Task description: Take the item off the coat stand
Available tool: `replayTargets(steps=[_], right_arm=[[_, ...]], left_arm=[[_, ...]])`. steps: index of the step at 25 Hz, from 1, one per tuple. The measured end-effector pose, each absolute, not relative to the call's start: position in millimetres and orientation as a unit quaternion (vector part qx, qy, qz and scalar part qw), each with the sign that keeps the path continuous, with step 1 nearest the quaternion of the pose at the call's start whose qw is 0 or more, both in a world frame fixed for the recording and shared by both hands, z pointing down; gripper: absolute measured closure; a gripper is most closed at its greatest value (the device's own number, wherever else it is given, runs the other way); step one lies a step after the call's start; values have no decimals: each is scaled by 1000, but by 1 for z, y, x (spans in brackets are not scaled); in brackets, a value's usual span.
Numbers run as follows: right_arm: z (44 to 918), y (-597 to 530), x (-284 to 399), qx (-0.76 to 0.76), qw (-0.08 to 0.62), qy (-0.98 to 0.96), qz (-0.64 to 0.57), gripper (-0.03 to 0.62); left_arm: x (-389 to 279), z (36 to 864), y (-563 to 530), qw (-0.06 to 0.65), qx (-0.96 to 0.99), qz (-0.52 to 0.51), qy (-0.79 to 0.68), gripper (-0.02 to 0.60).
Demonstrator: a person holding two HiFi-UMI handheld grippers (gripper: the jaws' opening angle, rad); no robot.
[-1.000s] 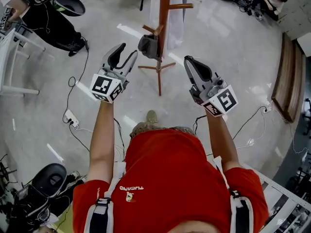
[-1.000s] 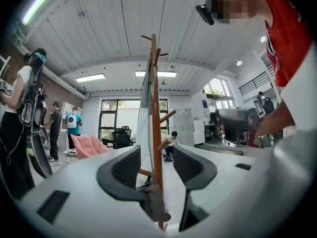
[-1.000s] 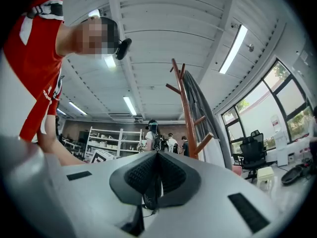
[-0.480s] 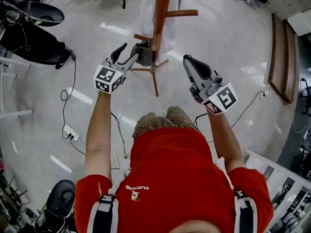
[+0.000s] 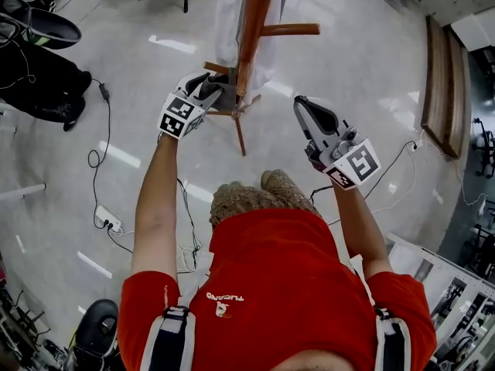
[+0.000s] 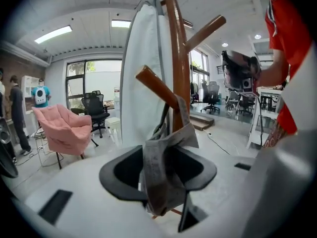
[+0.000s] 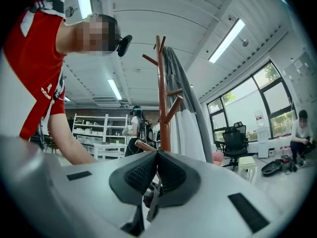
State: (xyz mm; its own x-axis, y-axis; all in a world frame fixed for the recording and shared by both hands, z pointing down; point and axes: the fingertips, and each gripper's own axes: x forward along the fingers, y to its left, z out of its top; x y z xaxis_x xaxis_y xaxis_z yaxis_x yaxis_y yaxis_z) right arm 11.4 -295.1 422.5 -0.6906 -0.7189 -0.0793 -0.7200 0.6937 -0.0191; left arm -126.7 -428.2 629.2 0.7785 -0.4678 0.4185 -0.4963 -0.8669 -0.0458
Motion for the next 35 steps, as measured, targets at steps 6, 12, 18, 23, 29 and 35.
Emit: replayTargets(steps=[6, 12, 18, 23, 29, 35], right_arm=[[427, -293, 16, -395, 29, 918, 0, 569], [421, -290, 17, -387, 34, 922, -4, 569], [410, -289, 12, -370, 41, 928, -12, 569], [395, -288, 4, -349, 57, 935, -13, 569], [373, -283, -5, -322, 83, 943, -8, 569], [373, -264, -23, -292, 102, 951, -5, 569]], left_arm=[[-125, 627, -434, 60, 938, 192, -282, 558], [-142, 601, -438, 72, 925, 154, -339, 563], [-166, 565, -434, 71, 912, 136, -380, 563], [-195, 538, -426, 68, 895, 132, -419, 563], [-215, 493, -398, 77, 871, 104, -474, 563], [-225, 442, -345, 83, 847, 65, -521, 564]])
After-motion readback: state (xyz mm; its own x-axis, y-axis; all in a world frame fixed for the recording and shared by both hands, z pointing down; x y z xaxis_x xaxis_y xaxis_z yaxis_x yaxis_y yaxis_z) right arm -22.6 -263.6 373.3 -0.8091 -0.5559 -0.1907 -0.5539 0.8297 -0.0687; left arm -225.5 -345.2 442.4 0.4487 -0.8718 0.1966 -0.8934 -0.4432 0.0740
